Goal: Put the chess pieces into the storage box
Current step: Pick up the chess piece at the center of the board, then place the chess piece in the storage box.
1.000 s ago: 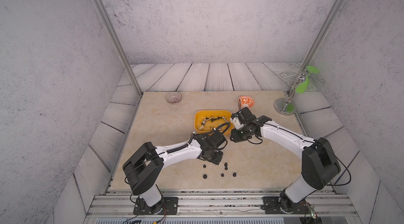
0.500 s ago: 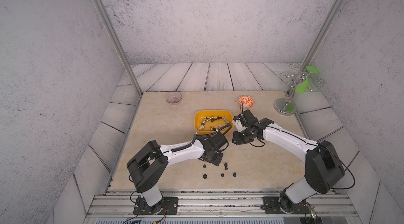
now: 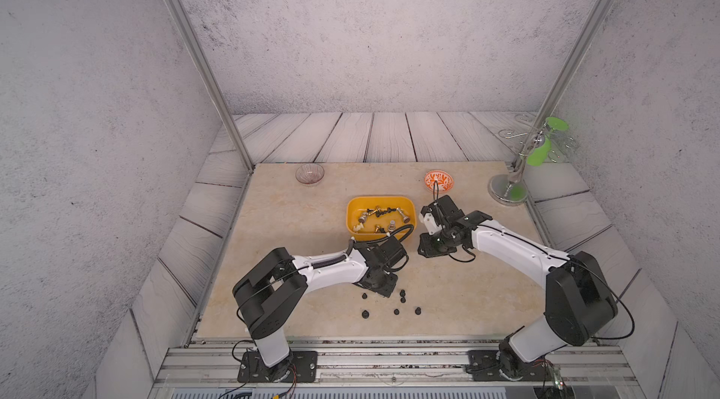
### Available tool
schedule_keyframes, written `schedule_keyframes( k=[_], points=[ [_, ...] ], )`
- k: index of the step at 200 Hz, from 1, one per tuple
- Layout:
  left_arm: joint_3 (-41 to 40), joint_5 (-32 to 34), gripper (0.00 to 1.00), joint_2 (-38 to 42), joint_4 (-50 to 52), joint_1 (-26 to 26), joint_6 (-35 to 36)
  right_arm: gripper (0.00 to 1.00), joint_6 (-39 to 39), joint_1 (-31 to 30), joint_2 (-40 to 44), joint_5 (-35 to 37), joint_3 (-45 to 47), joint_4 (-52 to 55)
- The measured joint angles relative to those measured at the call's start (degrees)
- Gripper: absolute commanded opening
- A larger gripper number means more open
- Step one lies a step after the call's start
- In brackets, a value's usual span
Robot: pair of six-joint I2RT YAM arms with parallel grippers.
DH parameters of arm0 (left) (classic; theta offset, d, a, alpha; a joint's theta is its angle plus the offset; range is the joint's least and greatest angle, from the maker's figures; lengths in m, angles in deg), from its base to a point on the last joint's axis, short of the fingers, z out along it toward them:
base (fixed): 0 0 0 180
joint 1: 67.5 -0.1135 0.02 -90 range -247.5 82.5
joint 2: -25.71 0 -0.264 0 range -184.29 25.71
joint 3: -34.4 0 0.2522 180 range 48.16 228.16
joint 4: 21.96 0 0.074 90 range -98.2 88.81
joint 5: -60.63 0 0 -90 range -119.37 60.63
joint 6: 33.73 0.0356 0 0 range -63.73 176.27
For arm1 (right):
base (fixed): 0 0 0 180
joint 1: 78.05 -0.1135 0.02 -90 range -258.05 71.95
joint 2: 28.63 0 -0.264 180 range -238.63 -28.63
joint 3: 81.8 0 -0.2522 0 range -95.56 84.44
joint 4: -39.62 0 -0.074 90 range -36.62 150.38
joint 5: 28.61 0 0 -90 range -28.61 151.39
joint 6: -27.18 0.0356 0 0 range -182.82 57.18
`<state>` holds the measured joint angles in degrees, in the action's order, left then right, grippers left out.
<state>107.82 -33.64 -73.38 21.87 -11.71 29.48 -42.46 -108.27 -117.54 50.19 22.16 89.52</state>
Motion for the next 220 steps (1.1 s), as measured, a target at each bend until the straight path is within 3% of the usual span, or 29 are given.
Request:
schedule_keyframes(
  k=[29, 93, 126, 168, 220],
  points=[
    [0.0, 0.0, 0.23, -0.6, -0.1, 0.0, 0.0, 0.32, 0.0, 0.2, 0.2, 0.0, 0.0, 0.0],
    [0.1, 0.0, 0.1, -0.6, -0.3, 0.3, 0.2, 0.32, 0.0, 0.8, 0.6, 0.0, 0.3, 0.0],
    [0.1, 0.7, 0.1, -0.2, -0.2, 0.3, 0.3, 0.32, 0.0, 1.0, 1.4, 0.1, 0.4, 0.0],
    [1.2, 6.2, 0.1, 7.8, 2.1, -0.2, 2.2, 0.32, 0.0, 1.4, 2.0, 0.3, 0.9, 0.1],
    [4.1, 9.4, 0.12, 17.4, 1.0, -9.9, 6.1, 0.32, 0.2, 1.6, 4.4, 0.4, 2.4, 0.1]
  ],
)
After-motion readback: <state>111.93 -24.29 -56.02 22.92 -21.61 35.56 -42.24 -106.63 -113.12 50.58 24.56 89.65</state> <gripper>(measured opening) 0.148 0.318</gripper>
